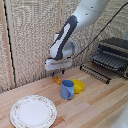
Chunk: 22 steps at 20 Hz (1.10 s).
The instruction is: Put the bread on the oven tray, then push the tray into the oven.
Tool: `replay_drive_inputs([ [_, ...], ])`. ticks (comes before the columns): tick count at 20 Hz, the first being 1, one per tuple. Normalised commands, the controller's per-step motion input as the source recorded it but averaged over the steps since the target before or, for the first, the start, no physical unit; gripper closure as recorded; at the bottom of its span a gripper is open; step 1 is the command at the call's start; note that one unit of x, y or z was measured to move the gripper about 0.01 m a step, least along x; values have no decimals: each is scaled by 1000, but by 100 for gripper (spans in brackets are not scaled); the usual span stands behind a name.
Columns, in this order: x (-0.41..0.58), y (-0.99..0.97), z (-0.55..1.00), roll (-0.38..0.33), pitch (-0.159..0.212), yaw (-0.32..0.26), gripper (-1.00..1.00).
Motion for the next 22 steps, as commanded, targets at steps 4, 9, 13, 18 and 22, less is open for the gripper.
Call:
replay_drive_inputs([
  [4,329,0,-168,-81,117,49,-100],
  [9,253,47,-89,-71,157,12,100],
  [13,164,62,-7,-35,85,17,100],
  [18,-35,130,0,-54,-16,12,100],
  [22,-80,46,21,-47,-58,-20,100],
])
